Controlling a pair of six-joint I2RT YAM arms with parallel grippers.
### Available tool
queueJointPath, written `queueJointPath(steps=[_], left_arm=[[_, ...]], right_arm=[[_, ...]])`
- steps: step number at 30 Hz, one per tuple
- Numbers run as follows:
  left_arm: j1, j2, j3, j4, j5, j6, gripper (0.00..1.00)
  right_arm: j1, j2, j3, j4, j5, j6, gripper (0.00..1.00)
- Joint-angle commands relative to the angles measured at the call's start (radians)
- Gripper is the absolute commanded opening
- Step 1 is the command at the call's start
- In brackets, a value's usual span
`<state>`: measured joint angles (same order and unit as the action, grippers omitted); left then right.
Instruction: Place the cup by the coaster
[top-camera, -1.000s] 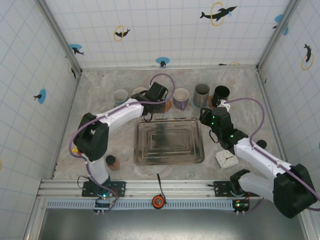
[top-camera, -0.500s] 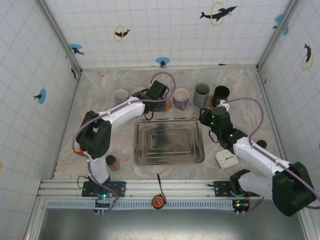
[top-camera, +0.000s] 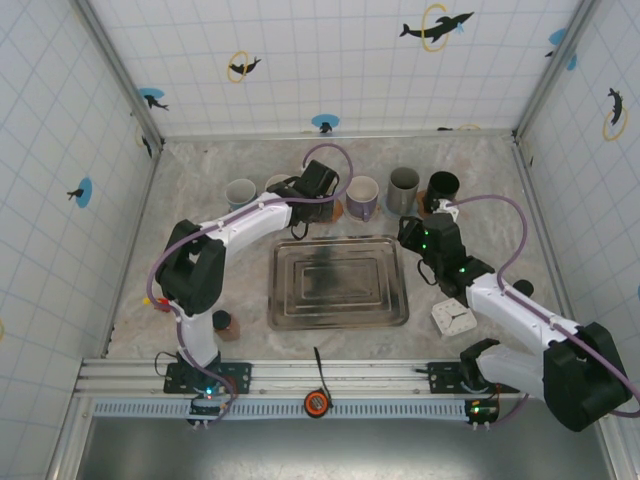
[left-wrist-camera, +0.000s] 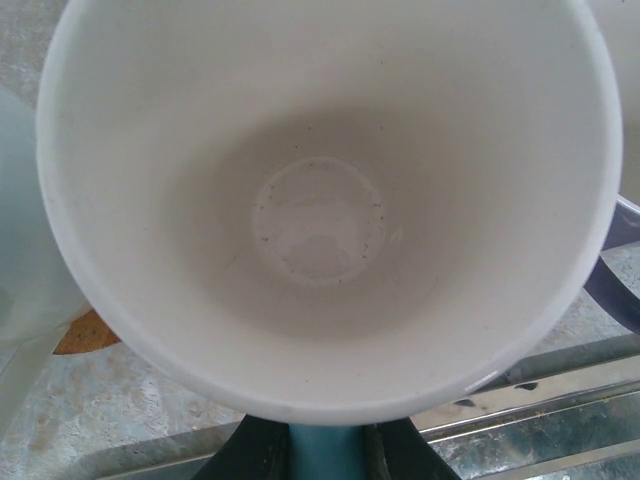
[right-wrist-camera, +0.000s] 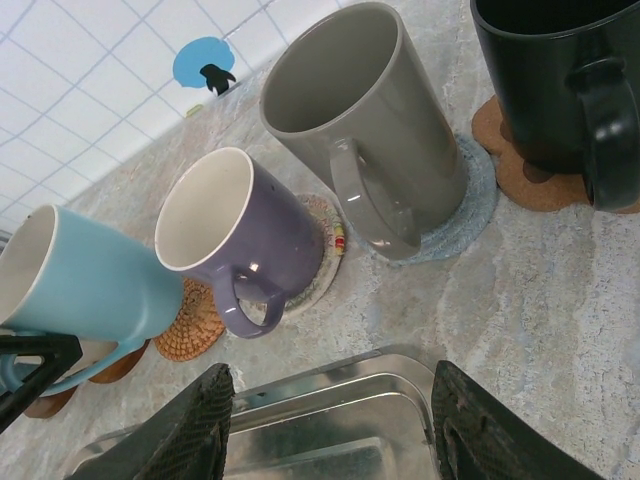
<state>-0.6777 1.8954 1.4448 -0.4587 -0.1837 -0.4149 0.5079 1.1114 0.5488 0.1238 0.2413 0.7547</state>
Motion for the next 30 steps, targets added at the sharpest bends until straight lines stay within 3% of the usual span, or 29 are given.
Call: queueJointPath(steps=[1,30], left_arm=[[0.01,0.013,0.054,0.038,-0.022,0.025,0.0],[0.02,0.047,0.068,0.031,-0.03,0.022,0.0]], right_arm=[[-0.008,0.011,0.053,0.036,0.001,-0.006,0.54],[-0.016,0.018,0.052,0.034,-0.01,-0.008,0.55]])
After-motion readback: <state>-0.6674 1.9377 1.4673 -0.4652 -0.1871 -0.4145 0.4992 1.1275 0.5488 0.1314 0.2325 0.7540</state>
